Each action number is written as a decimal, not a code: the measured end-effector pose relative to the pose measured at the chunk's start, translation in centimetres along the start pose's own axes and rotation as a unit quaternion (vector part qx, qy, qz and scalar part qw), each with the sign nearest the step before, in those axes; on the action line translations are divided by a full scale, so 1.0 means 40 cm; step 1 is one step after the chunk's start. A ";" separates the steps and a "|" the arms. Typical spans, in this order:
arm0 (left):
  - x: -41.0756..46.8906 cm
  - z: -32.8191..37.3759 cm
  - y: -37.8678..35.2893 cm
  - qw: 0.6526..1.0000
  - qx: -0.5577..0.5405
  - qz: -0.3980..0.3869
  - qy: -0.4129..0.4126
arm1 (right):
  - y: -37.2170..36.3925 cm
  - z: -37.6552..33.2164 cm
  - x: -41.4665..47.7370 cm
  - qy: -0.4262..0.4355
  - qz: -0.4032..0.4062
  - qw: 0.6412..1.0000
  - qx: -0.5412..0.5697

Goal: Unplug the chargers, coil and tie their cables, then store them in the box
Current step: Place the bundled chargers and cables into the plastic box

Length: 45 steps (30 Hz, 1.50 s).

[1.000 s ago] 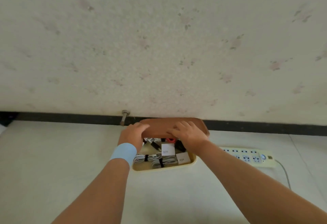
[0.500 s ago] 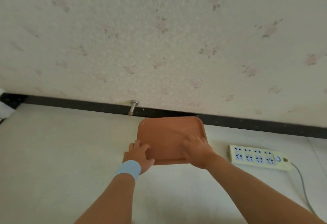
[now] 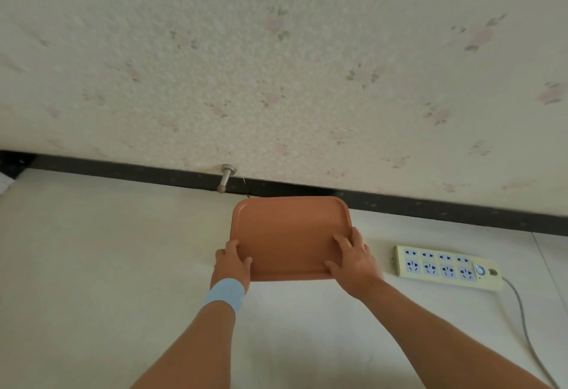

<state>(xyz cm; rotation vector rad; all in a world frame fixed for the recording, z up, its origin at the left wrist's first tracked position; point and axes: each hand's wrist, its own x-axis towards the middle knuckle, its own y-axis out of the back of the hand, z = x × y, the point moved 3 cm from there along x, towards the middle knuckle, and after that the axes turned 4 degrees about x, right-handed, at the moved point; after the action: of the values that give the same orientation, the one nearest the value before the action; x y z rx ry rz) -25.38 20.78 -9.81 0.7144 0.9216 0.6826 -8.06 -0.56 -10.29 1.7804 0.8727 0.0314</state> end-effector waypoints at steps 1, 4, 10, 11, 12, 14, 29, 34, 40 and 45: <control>0.006 -0.006 0.002 1.000 -0.007 0.005 0.001 | 0.000 0.002 -0.001 0.014 0.001 1.000 -0.006; 0.015 -0.017 0.000 0.995 0.092 -0.017 -0.018 | -0.009 0.008 -0.005 0.026 0.004 0.999 -0.023; 0.010 0.037 -0.029 0.964 0.227 -0.027 -0.134 | -0.009 -0.023 0.038 0.113 -0.018 0.990 -0.082; 0.009 0.036 -0.043 0.958 0.246 -0.048 -0.140 | -0.001 -0.024 0.051 0.113 -0.030 0.989 -0.088; 0.012 0.034 -0.055 0.952 0.265 -0.060 -0.140 | 0.006 -0.023 0.064 0.109 -0.040 0.989 -0.093; 0.023 0.034 -0.070 0.945 0.289 -0.078 -0.132 | 0.013 -0.018 0.089 0.098 -0.061 0.988 -0.101; 0.185 0.182 -0.036 0.865 0.435 -0.140 -0.207 | 0.060 -0.093 0.203 0.097 -0.114 0.955 -0.256; 0.178 0.153 -0.024 0.885 0.406 -0.098 -0.203 | 0.044 -0.052 0.197 0.089 -0.104 0.975 -0.175; 0.125 0.079 -0.021 0.955 0.261 -0.082 -0.117 | 0.013 -0.014 0.148 0.065 -0.102 0.988 -0.096; 0.053 0.041 -0.046 0.978 0.185 -0.039 -0.084 | -0.027 0.011 0.066 0.064 -0.093 0.993 -0.024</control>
<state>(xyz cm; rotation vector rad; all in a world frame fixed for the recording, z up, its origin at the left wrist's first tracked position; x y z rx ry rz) -22.64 20.96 -11.55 1.0445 0.9248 0.3751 -6.55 0.73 -12.36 1.6607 1.1186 0.0463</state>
